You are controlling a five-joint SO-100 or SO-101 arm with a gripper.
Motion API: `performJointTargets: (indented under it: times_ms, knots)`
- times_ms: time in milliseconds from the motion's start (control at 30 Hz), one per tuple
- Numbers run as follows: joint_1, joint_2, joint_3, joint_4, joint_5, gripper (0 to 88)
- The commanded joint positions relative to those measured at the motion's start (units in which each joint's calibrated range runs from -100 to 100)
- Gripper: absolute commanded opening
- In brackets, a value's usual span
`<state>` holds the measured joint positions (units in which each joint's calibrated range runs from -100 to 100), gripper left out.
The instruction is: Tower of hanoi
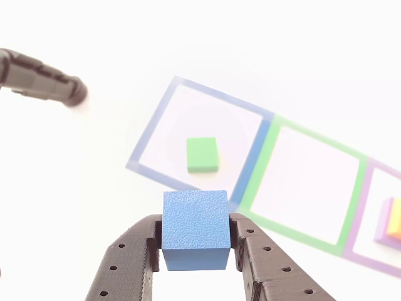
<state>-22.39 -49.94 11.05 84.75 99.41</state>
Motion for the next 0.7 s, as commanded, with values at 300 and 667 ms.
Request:
performJointTargets:
  times_ms: [300,667]
  knots:
    - [1.87,0.32,40.13,-45.24,0.59,2.7]
    - [2.64,11.54,59.95,-80.46,0.59,2.6]
